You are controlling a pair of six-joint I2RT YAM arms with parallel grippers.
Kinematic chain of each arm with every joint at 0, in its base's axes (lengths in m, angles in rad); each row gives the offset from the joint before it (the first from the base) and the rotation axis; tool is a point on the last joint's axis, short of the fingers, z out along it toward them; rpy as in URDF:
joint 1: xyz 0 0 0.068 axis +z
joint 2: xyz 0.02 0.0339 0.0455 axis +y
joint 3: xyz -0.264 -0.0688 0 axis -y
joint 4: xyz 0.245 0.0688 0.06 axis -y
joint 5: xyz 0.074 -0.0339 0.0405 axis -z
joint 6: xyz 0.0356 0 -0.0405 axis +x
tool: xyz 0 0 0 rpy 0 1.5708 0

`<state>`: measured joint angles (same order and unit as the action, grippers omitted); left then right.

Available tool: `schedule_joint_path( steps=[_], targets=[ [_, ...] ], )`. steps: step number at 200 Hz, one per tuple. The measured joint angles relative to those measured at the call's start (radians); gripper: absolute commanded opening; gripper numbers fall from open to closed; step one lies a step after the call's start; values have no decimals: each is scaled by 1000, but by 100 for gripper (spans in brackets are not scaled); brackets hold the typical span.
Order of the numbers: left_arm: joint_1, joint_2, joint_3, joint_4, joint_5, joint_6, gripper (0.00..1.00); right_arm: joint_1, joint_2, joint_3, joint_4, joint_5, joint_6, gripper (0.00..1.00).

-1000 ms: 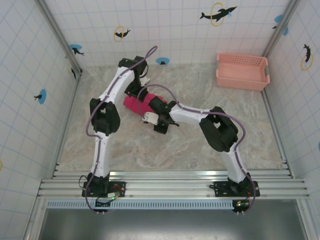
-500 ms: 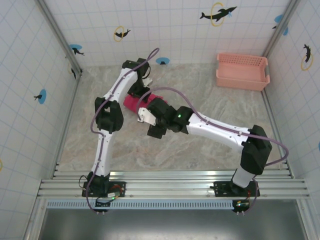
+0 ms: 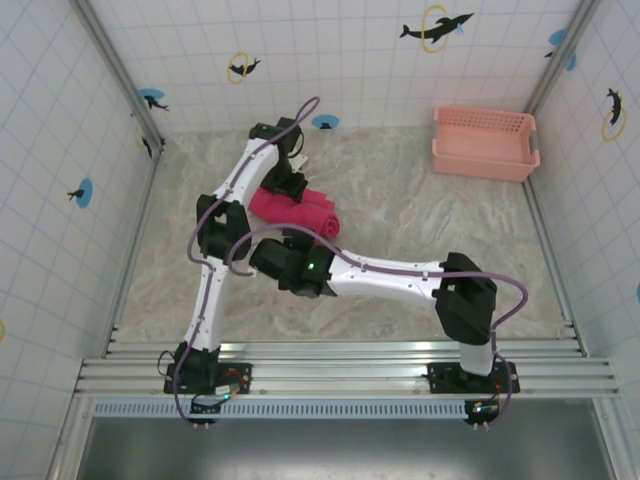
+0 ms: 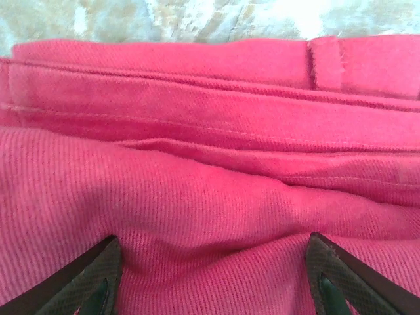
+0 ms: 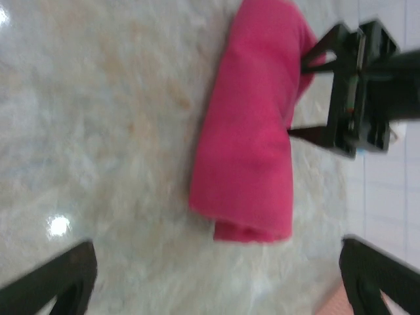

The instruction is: Roll up the long pants

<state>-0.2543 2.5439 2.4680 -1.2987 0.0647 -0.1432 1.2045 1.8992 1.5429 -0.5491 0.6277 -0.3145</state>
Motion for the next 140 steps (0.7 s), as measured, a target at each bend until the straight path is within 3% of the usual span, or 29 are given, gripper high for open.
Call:
schedule_joint_path(
  steps=[34, 62, 81, 115, 140],
  targets=[
    [-21, 14, 3, 11, -34, -14, 74, -23, 2, -6, 29, -2, 35, 98],
    [-31, 22, 2, 22, -53, -15, 74, -20, 5, -3, 76, 93, 31, 98],
    [-32, 22, -4, 27, -55, -18, 74, -18, -30, -99, 190, 140, -2, 98],
    [-33, 22, -5, 30, -54, -19, 74, -100, -41, -145, 129, -43, 33, 98],
    [-33, 23, -5, 30, -52, -18, 74, -101, -59, -337, 210, -6, -18, 98]
  ],
)
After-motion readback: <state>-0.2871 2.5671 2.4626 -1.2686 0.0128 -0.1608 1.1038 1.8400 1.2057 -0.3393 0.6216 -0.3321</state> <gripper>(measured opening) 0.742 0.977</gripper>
